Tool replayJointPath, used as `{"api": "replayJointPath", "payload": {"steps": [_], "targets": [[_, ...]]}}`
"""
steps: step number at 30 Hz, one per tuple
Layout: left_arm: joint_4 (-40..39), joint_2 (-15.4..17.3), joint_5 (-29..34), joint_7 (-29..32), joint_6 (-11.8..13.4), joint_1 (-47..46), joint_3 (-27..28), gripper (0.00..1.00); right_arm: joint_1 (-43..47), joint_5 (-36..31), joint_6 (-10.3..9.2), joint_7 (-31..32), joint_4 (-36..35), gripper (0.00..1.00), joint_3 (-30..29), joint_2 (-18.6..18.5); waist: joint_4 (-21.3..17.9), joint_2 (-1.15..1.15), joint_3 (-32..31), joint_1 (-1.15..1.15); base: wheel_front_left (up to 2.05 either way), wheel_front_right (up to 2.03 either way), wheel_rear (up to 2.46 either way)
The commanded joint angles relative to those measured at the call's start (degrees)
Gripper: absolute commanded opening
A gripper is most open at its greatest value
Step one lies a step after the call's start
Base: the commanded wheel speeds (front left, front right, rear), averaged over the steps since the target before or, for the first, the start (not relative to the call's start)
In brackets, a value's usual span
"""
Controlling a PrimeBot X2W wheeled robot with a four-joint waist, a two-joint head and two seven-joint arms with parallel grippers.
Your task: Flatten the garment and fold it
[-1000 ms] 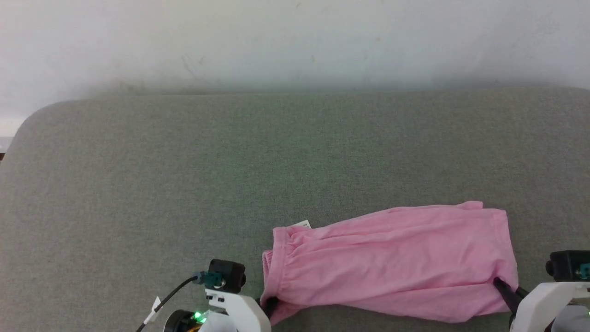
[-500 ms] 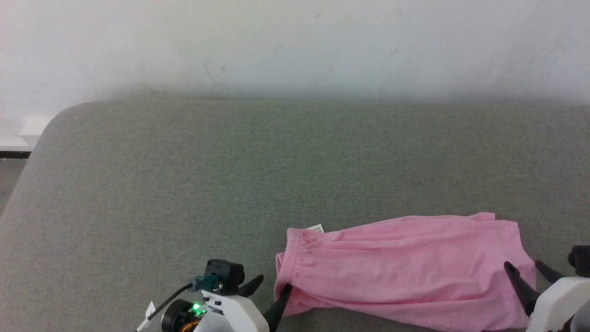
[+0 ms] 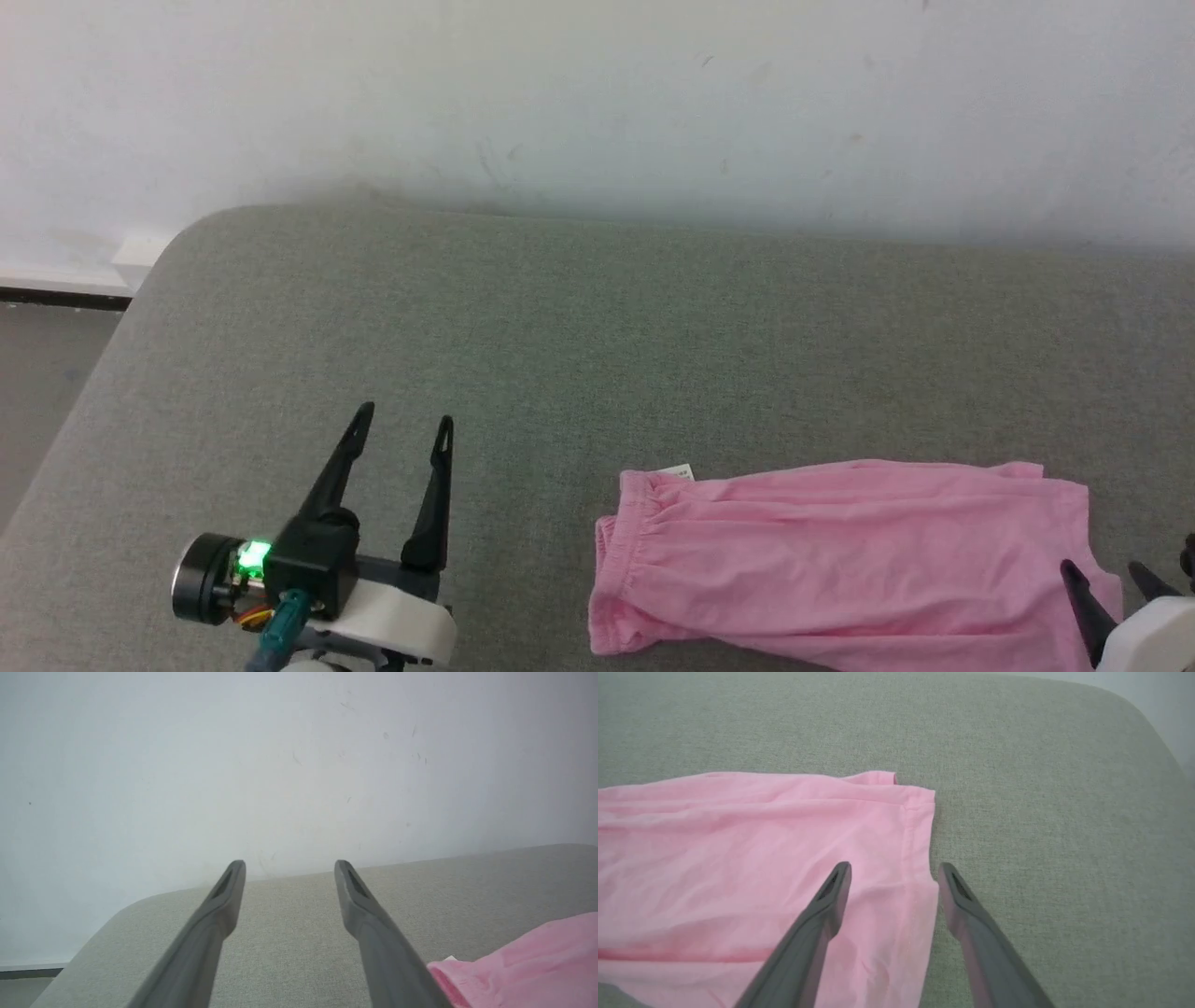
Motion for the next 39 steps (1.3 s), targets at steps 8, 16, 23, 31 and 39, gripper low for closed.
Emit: {"api": "replayJointPath", "payload": {"steps": [8,16,23,31,39], "targets": [[-1.5,-2.2,9.7,-0.7,4.1,2.1,2.3,1.0,-3.4,-2.9,-0.05,1.2,8.1,1.0,-5.6,5.2,1.5,0.0,1.7,0.0,0.0,0.0,0.0],[0.3,-4.7,10.6,-0.7,2.0,4.1,3.3,1.0,-6.0,1.1,-0.05,4.5,13.6,1.0,-5.6,7.4,2.9,0.0,3.8,0.0,0.0,0.0,0.0],[0.6,-6.6,11.0,-0.7,0.3,3.1,4.9,1.0,-6.4,4.8,-0.05,6.4,15.8,0.14,0.9,6.2,3.7,0.0,5.0,0.0,0.0,0.0,0.0],[1.7,-8.2,11.5,-0.7,-1.3,3.3,6.4,1.0,-7.6,4.3,-0.05,3.2,15.9,0.0,0.7,2.3,3.0,0.0,3.9,0.0,0.0,0.0,0.0],[1.9,-9.1,11.8,-0.7,-2.8,4.1,7.6,1.0,-9.7,-1.7,-0.05,0.4,18.4,0.0,-11.6,-0.5,2.4,0.0,2.2,0.0,0.0,0.0,0.0]]}}
